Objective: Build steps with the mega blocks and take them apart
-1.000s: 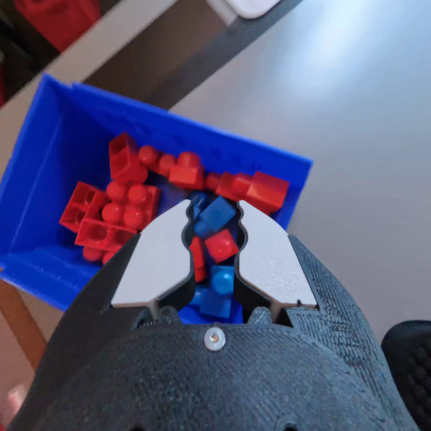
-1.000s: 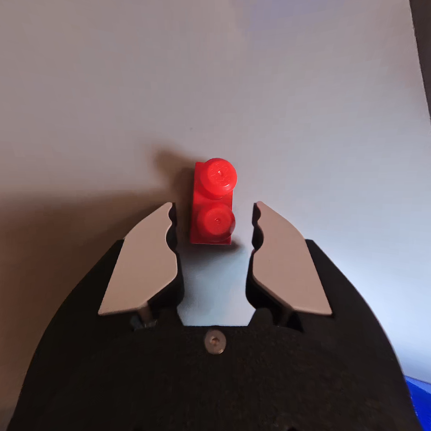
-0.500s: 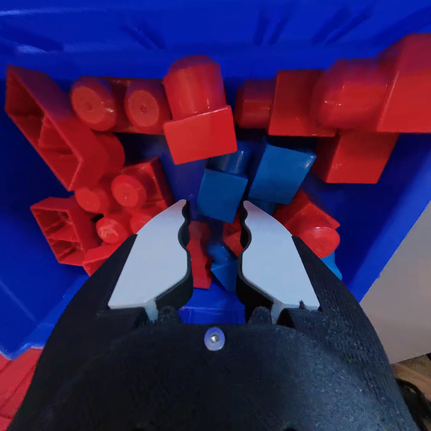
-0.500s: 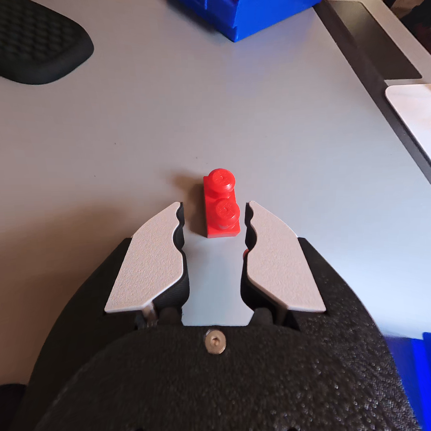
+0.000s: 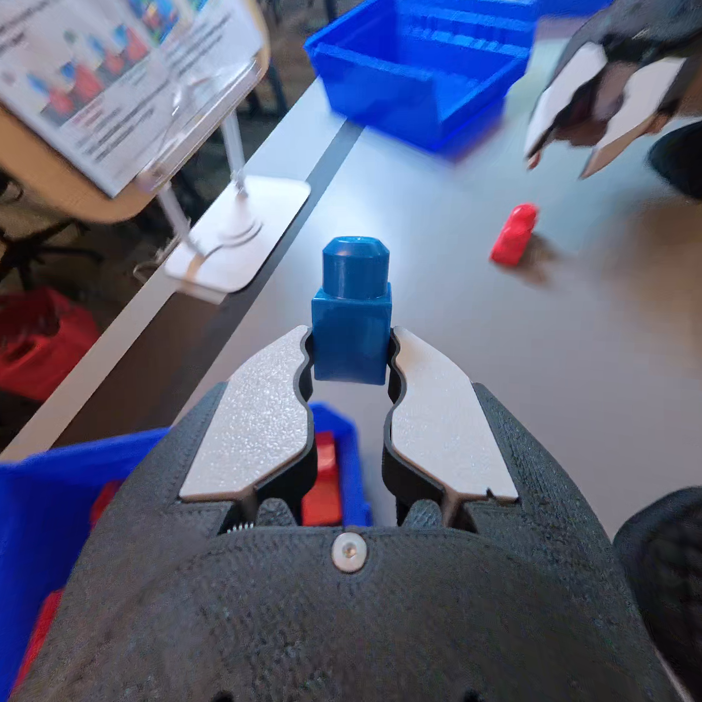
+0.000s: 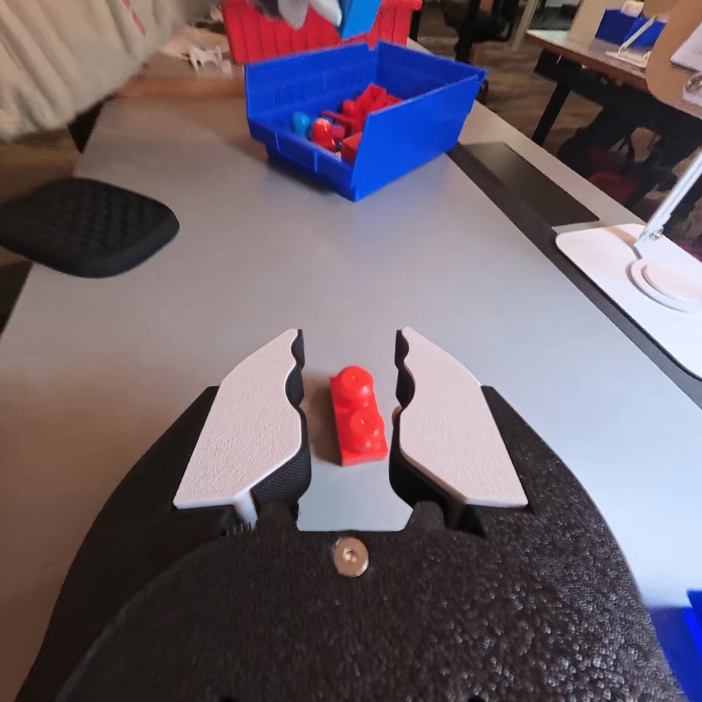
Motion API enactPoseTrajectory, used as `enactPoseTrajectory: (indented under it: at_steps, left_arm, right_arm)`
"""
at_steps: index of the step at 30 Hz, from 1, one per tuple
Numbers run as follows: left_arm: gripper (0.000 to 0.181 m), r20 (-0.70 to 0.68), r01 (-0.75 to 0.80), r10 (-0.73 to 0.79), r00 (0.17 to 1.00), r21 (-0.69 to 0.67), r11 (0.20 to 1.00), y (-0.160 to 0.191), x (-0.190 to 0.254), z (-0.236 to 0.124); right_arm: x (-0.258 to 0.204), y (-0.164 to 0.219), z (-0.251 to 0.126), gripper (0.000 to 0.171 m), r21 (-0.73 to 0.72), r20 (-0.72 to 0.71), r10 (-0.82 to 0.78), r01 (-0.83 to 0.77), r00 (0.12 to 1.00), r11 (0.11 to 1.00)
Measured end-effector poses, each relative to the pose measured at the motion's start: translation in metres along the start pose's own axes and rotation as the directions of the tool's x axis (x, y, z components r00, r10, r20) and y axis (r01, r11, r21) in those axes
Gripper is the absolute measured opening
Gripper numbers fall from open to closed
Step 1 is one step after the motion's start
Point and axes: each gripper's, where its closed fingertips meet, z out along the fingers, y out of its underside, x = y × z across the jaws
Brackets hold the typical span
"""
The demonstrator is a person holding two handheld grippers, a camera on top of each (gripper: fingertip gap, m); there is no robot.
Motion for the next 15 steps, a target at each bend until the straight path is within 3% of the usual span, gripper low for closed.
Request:
enactPoseTrajectory:
  at_steps: [2,6,12,15]
  left_arm:
    - [0.037,-0.041,0.012,-0.009,0.999,0.092,0.996,-0.013,0.032,0.025]
    - [0.037,-0.250,0.079,-0.018,0.968,0.237,0.968,-0.037,0.111,0.082]
    - [0.037,-0.430,0.057,0.053,0.902,0.238,0.970,-0.051,0.201,0.146]
    - [0.037,-0.432,0.013,0.083,0.898,0.214,0.977,-0.046,0.214,0.163]
  right_arm:
    - [-0.008,-0.007,0.004,0.046,0.021,0.018,0.015,-0.015,1.000,1.000]
    - [-0.024,-0.018,0.005,0.047,0.058,0.052,0.030,-0.033,0.998,0.998]
    - [-0.045,-0.026,0.008,0.051,0.081,0.141,0.037,-0.049,0.989,0.996]
    - [-0.046,-0.022,0.006,0.035,0.076,0.138,-0.006,-0.005,0.990,0.997]
